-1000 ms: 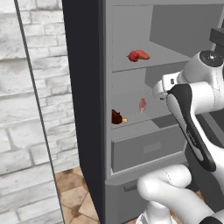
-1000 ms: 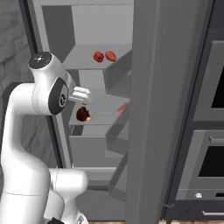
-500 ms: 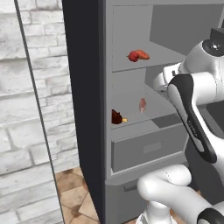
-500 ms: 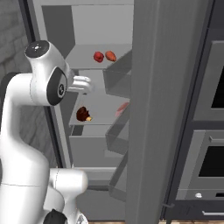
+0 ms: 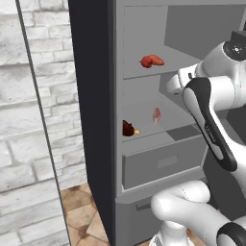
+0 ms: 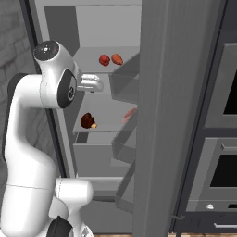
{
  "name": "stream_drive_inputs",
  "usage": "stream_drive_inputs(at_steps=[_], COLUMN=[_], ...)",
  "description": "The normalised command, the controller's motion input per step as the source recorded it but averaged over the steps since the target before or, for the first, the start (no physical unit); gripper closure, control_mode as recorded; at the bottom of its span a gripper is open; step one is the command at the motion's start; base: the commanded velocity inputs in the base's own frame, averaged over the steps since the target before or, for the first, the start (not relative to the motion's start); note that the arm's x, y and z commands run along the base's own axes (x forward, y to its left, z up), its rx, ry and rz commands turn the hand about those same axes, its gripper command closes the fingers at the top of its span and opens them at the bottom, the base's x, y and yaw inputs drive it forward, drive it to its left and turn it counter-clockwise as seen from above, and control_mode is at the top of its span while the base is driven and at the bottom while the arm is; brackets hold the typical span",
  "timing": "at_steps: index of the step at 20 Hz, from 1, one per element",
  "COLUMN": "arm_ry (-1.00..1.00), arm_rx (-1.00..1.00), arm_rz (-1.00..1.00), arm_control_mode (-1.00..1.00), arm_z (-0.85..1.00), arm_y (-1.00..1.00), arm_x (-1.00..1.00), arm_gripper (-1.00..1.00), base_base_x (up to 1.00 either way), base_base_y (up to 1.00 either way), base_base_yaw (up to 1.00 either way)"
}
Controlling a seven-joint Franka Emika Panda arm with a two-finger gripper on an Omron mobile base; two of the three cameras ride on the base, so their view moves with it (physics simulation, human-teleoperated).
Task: Gather the sweet potato and bell pepper from the fridge and place them on a tray on the dining counter. Then gather the steaks from the fridge and place them on the other tray.
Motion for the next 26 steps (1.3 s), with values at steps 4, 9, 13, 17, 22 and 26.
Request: stream_drive_inputs(at_steps=[4,9,13,17,22,26], arm_ry=[-0.1,-0.08,-0.11,-0.11,-0.06,-0.01], arm_rx=[0.0,0.0,0.0,0.0,0.0,0.0], arm_rz=[-0.01,-0.06,0.0,0.0,0.01,0.01], arm_control_mode=[-1.0,-1.0,-1.0,-1.0,-1.0,-1.0], arm_z=[0.12,0.15,0.14,0.04,0.06,0.09], arm_y=[0.01,0.03,0.0,0.0,0.02,0.1], arm_x=[0.21,0.16,0.18,0.3,0.34,0.38], arm_gripper=[-1.0,-1.0,-1.0,-1.0,-1.0,-1.0], base_base_x=[0.0,0.0,0.0,0.0,0.0,0.0], base_base_y=[0.0,0.0,0.0,0.0,0.0,0.0], base_base_yaw=[0.0,0.0,0.0,0.0,0.0,0.0])
